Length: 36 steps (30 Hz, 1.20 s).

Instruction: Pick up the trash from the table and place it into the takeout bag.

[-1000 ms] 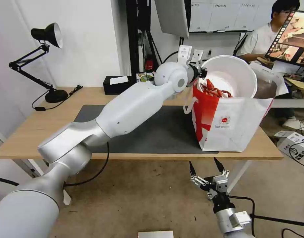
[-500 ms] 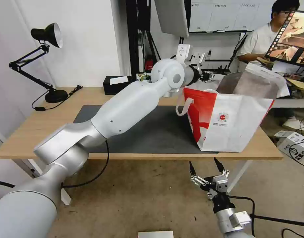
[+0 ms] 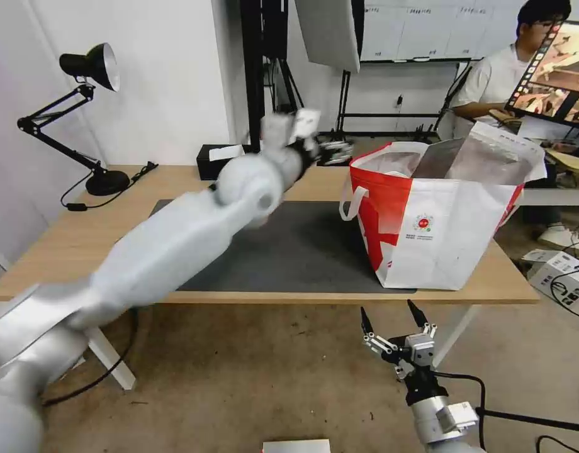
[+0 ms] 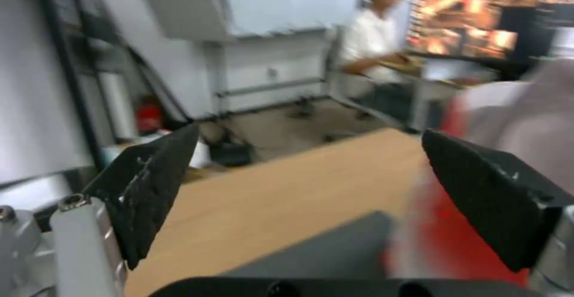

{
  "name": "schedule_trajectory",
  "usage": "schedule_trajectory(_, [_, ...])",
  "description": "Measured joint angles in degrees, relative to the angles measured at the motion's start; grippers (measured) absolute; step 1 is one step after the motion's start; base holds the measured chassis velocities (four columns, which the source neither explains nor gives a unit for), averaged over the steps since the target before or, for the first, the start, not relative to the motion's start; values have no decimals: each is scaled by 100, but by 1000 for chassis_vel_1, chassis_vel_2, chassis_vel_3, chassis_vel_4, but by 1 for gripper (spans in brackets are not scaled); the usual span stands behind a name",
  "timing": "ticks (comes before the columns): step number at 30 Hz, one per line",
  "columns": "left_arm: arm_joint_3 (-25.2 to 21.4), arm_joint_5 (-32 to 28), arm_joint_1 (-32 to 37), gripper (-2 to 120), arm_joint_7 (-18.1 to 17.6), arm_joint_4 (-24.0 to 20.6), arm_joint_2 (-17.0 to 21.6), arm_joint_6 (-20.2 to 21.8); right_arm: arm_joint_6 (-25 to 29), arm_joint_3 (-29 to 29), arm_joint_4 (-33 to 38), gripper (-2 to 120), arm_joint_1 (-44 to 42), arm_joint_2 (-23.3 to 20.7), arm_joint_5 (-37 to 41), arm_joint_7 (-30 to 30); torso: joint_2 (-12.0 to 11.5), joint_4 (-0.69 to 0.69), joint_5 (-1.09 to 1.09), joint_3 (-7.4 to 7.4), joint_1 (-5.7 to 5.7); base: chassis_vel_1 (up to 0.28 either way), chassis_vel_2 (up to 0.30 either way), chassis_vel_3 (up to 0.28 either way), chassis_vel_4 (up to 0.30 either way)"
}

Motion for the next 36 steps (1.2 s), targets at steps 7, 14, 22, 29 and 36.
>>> schedule_trajectory(7, [-927, 899, 1178, 100, 72, -335, 921, -886, 0, 0, 0, 100, 0, 0, 0, 1, 0, 0, 2, 0, 0, 0, 0, 0, 0])
schedule_trajectory(14, [-2386, 1190, 3006, 100, 346, -942, 1500, -1184, 0, 1, 0, 100, 1, 0, 0, 2, 0, 0, 1, 0, 0, 0, 0, 0, 0])
schedule_trajectory(22, [-3925, 1560, 5129, 100, 473, -1428, 1705, -1700, 0, 0, 0, 100, 1, 0, 0, 1, 0, 0, 4, 0, 0, 0, 0, 0, 0])
schedule_trajectory(29, [-4580, 1805, 6194, 100, 496, -1630, 1155, -2069, 0, 0, 0, 100, 0, 0, 0, 0, 0, -6, 2, 0, 1, 0, 0, 0, 0])
schedule_trajectory(36, [-5355, 2110, 7405, 100, 555, -1897, 464, -2174, 0, 0, 0, 100, 0, 0, 0, 0, 1, 0, 4, 0, 0, 0, 0, 0, 0])
